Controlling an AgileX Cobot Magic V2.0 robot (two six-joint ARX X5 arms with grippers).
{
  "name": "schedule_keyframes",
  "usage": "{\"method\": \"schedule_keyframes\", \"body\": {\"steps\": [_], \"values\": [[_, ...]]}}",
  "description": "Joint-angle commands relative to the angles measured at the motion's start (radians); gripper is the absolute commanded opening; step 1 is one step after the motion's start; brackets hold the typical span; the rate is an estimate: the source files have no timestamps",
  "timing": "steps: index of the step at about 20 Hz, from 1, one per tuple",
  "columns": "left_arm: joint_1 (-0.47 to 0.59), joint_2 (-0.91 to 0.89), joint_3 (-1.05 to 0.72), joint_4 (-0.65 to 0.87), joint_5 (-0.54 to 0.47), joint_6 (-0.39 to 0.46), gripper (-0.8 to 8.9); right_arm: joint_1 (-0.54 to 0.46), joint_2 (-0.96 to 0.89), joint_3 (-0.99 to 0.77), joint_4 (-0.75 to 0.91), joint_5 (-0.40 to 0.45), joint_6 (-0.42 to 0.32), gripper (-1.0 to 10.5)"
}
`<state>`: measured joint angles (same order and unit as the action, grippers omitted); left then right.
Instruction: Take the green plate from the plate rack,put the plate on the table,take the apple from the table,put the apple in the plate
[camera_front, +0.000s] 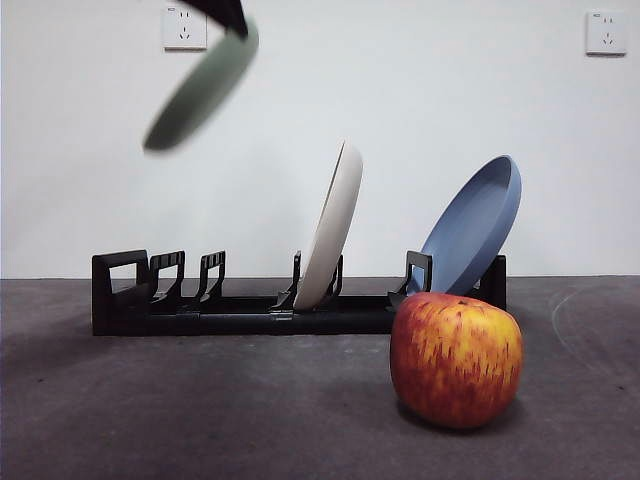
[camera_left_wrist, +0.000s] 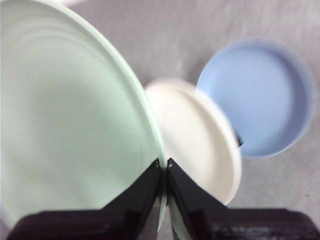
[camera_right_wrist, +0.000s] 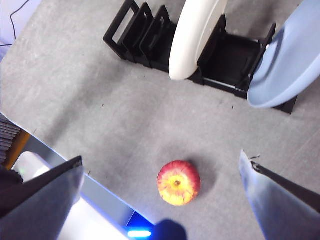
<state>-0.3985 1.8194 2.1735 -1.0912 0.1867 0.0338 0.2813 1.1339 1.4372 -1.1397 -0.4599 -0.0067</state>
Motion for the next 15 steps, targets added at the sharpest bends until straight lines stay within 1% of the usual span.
{"method": "schedule_keyframes", "body": {"steps": [1,3,6,9,11,13,15], "values": [[-0.029,0.002,0.121,-0.111,0.003,0.074,-0.09,0.001,0.002,0.0,0.017,0.0,0.015,5.6],[-0.053,0.002,0.22,-0.24,-0.001,0.124,-0.09,0.001,0.002,0.0,0.026,0.0,0.015,5.6],[-0.1,-0.063,0.229,-0.242,-0.002,0.126,-0.09,0.001,0.002,0.0,0.042,0.0,0.015,5.6],[-0.174,-0.133,0.229,-0.245,-0.011,0.128,-0.09,0.001,0.002,0.0,0.042,0.001,0.015,5.6],[-0.23,-0.18,0.215,-0.247,-0.083,0.129,-0.09,0.001,0.002,0.0,0.041,0.001,0.015,5.6],[-0.287,-0.256,0.119,-0.247,-0.174,0.134,-0.09,0.001,0.002,0.0,0.042,0.001,0.014,5.6],[-0.331,-0.353,-0.053,-0.247,-0.224,0.126,-0.09,0.001,0.002,0.0,0.042,0.007,0.014,5.6]]}}
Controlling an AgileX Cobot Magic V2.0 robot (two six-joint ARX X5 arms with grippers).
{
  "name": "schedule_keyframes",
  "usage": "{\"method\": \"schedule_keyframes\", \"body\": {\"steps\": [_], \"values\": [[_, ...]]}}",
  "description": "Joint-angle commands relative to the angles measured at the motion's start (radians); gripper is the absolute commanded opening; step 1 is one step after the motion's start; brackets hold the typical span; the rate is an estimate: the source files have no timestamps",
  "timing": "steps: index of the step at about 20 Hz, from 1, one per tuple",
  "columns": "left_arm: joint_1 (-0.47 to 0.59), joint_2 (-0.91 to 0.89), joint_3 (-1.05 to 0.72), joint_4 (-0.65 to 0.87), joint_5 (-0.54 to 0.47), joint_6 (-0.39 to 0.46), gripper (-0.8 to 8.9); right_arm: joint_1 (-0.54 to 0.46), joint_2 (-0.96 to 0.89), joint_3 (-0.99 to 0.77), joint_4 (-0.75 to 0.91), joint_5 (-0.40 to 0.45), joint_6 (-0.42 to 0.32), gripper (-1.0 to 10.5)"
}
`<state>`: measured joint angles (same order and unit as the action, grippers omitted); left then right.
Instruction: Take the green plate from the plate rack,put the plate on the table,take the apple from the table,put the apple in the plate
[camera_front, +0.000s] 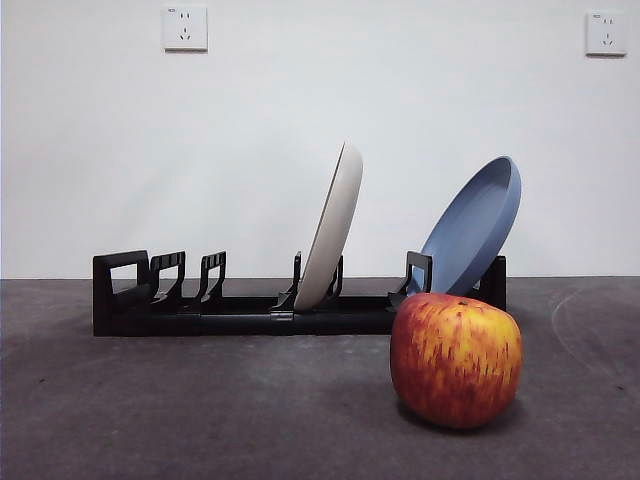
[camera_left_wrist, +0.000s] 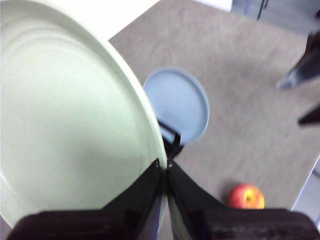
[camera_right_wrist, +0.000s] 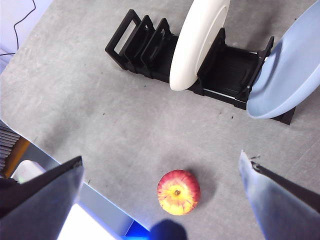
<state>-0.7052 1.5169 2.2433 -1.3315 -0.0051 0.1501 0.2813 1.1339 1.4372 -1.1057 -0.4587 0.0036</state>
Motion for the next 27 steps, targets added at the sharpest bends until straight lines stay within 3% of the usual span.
{"method": "schedule_keyframes", "body": {"steps": [1,5,10,15,20,27], "values": [[-0.041,-0.103,-0.22,-0.007,-0.049,-0.003,-0.09,0.001,0.002,0.0,0.008,0.006,0.004,5.6],[-0.09,-0.272,-0.563,-0.006,-0.051,-0.078,-0.09,0.001,0.002,0.0,0.008,0.007,0.004,5.6],[-0.13,-0.33,-0.89,0.042,-0.084,-0.178,-0.09,0.001,0.002,0.0,0.008,0.006,0.005,5.6],[-0.169,-0.3,-1.207,0.361,-0.099,-0.213,-0.09,0.001,0.002,0.0,0.007,0.006,0.019,5.6],[-0.187,-0.213,-1.346,0.624,-0.1,-0.229,-0.09,0.001,0.002,0.0,0.007,0.006,0.019,4.9],[-0.202,0.105,-1.359,0.771,-0.039,-0.217,-0.09,0.001,0.002,0.0,0.007,0.005,0.018,5.0]]}}
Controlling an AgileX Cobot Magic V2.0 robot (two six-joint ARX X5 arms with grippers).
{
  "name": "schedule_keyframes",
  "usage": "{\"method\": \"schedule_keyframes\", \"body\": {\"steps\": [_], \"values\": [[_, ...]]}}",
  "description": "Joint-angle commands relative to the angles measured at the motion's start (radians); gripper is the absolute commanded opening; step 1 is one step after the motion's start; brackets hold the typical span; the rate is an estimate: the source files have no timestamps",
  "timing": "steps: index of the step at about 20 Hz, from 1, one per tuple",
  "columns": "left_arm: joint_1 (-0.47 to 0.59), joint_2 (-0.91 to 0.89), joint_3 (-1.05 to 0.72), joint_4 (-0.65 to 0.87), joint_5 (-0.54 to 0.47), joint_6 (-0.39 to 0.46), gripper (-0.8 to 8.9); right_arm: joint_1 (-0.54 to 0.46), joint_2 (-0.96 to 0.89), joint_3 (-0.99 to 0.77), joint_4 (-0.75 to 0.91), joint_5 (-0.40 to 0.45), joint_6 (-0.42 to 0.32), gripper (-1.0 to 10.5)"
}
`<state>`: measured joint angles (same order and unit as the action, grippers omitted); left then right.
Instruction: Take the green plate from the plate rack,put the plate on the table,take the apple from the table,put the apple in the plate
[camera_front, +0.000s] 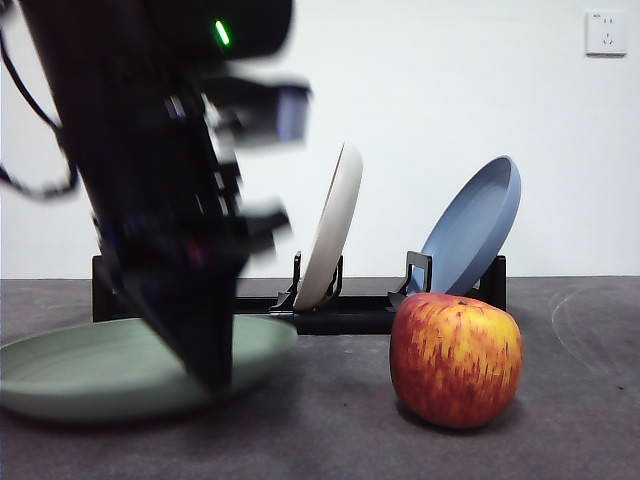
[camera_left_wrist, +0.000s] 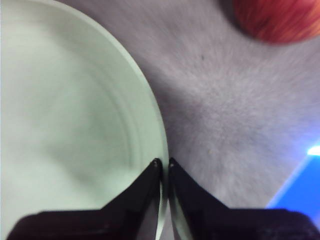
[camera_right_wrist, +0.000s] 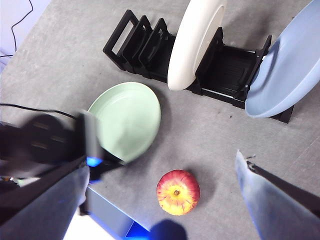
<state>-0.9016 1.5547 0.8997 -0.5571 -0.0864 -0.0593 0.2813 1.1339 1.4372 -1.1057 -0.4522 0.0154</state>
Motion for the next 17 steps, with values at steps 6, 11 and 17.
{"method": "schedule_keyframes", "body": {"steps": [6,11,17], "values": [[-0.027,0.087,-0.016,-0.026,0.066,-0.016,0.03,0.001,0.002,0.0,0.007,-0.001,0.006,5.0],[-0.027,-0.01,-0.015,-0.029,0.067,-0.046,3.55,0.001,0.002,0.0,0.007,-0.001,0.007,5.0],[-0.025,-0.172,-0.013,-0.051,0.06,-0.07,3.55,0.001,0.002,0.0,0.007,-0.002,0.007,5.0]]}}
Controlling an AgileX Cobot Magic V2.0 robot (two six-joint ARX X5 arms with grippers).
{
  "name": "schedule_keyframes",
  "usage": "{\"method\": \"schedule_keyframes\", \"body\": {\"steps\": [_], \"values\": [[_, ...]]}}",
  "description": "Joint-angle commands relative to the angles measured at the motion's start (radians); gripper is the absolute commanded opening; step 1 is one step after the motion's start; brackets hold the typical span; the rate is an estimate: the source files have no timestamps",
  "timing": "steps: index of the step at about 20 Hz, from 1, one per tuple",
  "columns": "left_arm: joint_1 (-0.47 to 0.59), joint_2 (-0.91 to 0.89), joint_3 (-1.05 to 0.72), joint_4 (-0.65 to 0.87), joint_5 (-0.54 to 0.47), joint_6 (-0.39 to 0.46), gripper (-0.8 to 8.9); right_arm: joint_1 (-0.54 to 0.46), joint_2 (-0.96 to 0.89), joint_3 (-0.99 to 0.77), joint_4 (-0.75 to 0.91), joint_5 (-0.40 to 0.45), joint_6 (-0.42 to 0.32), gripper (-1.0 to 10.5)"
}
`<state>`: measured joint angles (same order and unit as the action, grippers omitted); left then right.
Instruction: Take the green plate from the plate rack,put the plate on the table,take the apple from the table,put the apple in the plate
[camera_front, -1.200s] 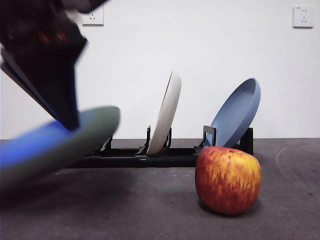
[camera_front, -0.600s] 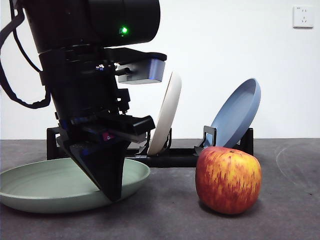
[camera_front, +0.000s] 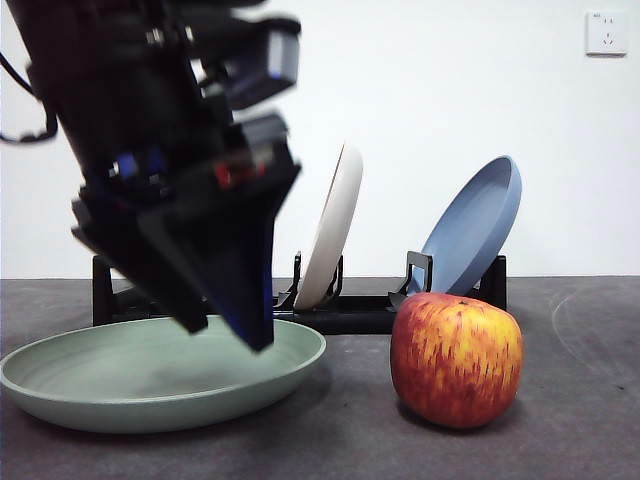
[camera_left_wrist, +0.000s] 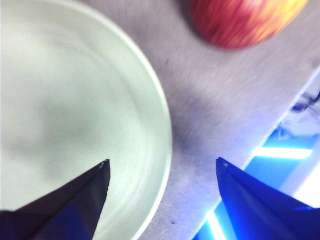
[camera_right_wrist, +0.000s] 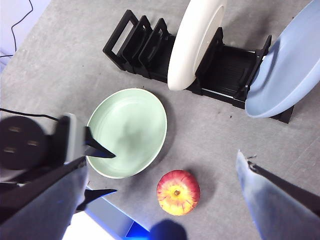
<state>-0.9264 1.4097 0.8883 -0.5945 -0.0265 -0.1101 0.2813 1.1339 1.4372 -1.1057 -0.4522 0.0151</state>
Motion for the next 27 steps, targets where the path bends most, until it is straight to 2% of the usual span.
{"method": "schedule_keyframes", "body": {"steps": [1,3,5,7,11,14,18,21,27], "values": [[0.0,-0.058,-0.002,-0.034,0.0,-0.025,3.55,0.001,0.002,0.0,0.006,-0.002,0.008,5.0],[0.0,-0.135,0.0,-0.079,-0.05,-0.039,3.55,0.003,0.002,0.0,0.001,-0.004,0.006,5.0],[0.0,-0.251,0.024,-0.128,-0.174,-0.051,3.55,0.03,0.006,0.0,-0.023,-0.003,-0.002,5.0],[0.0,-0.376,0.103,-0.178,-0.254,-0.052,3.55,0.075,0.018,0.0,-0.051,0.016,-0.014,5.0],[0.0,-0.539,0.369,-0.26,-0.272,-0.02,3.55,0.208,0.078,0.0,-0.11,0.161,-0.016,5.0],[0.0,-0.564,0.573,-0.418,-0.38,0.022,3.55,0.313,0.158,-0.001,-0.169,0.293,-0.015,5.0],[0.0,-0.564,0.758,-0.672,-0.531,0.025,3.55,0.43,0.294,-0.002,-0.164,0.32,-0.016,5.0],[0.0,-0.568,0.797,-0.73,-0.597,0.024,3.55,0.465,0.365,-0.003,-0.163,0.364,-0.016,5.0],[0.0,-0.596,0.798,-0.729,-0.6,0.024,3.55,0.478,0.448,-0.085,-0.07,0.401,-0.019,5.0]]}}
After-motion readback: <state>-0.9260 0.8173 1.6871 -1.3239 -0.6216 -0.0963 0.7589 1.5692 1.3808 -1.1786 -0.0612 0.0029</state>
